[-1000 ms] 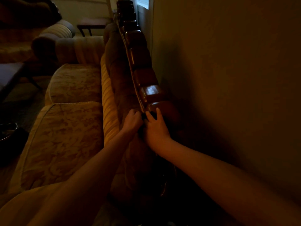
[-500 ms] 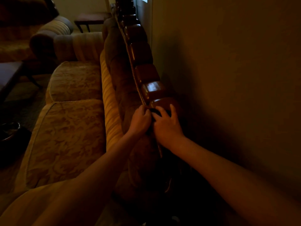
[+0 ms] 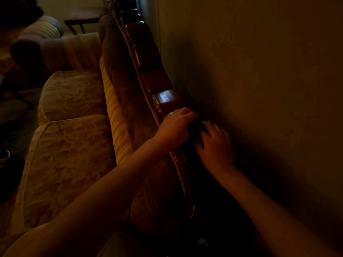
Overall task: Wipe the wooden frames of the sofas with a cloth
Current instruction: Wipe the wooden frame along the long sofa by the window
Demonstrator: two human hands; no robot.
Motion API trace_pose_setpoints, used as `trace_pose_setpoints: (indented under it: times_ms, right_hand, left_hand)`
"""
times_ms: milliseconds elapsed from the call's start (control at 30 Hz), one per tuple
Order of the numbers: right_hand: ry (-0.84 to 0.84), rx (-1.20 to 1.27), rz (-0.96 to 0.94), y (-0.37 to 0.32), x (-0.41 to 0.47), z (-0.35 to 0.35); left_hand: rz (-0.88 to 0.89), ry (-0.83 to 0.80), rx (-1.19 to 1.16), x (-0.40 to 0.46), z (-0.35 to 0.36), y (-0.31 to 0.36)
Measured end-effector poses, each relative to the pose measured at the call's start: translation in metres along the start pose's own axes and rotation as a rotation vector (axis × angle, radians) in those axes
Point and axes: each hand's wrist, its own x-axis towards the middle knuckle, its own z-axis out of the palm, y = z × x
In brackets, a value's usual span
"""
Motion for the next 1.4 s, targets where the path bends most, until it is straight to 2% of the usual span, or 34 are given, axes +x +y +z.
trace_pose_setpoints:
  times_ms: [167,267,333,400,567,767,1033,1400]
  right_hand:
    - [-0.043,0.467,0.459,0.017,-0.007,-0.008]
    - [0.025,0.566,0.597,0.011,-0.03,-0.014]
    - [0.084,0.524,0.578,0.006,-0.038,-0.014]
    - [0.115,0.454,0.559,0.003,-0.034,-0.018]
    - [-0.046,0.425,0.668,0.01,0.002,-0.012]
    - [-0.052,0.848,0.681,0.028,0.003,-0.003]
    - [-0.099,0.638,0.83,0.003,0.002,-0.023]
    - [-0.016,0.65,0.794,0.01,-0.007,-0.011]
  left_hand:
    - [0.189,-0.13,-0.032,0.032,0.013,0.011]
    - [0.187,-0.233,0.083,0.047,0.026,0.017]
    - [0.162,-0.283,0.18,0.048,0.034,0.013]
    - [0.154,-0.258,0.177,0.045,0.037,0.008]
    - [0.14,-0.218,0.148,0.051,0.044,0.008]
    - [0.157,-0.174,0.152,0.051,0.053,0.003]
    - [0.132,-0.236,0.175,0.043,0.039,0.021]
    - [0.154,-0.164,0.176,0.04,0.046,0.016]
